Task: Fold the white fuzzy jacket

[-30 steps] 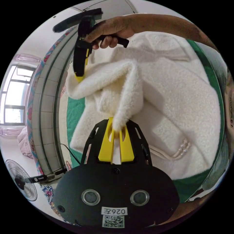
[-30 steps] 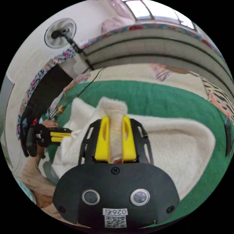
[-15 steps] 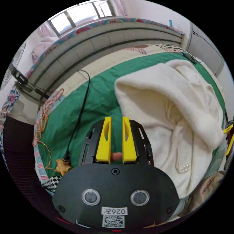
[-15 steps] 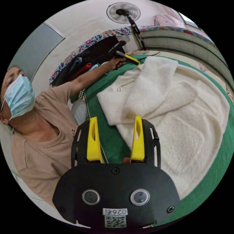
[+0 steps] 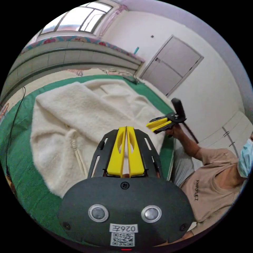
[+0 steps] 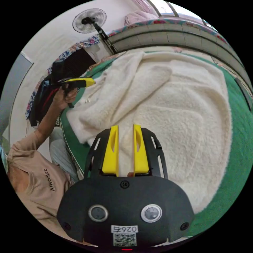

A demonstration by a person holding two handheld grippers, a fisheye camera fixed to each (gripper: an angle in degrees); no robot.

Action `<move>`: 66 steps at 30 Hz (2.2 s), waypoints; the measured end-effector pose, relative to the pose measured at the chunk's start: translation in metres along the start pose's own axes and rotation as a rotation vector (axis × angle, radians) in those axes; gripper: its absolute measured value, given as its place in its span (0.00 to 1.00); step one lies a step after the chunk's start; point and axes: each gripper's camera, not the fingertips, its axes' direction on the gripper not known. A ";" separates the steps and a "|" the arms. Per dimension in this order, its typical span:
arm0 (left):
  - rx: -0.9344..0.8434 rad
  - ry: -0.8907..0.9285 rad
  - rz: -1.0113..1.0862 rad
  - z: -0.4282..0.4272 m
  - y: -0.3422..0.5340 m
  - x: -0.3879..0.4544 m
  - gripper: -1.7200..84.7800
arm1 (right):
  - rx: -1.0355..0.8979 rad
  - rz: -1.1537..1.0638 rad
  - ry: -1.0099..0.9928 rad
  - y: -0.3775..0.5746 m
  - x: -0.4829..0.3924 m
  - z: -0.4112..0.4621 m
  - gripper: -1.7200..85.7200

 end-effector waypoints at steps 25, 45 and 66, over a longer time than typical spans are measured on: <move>-0.154 -0.071 -0.075 0.176 -0.294 0.156 0.19 | 0.296 0.393 -0.058 0.143 0.157 -0.126 0.11; -0.390 -0.457 0.067 0.188 -0.364 0.185 0.06 | 0.498 0.107 -0.216 0.205 0.088 -0.089 0.03; 0.299 0.066 -0.373 -0.195 -0.050 -0.149 0.07 | 0.170 -0.224 -0.275 0.079 -0.154 0.192 0.06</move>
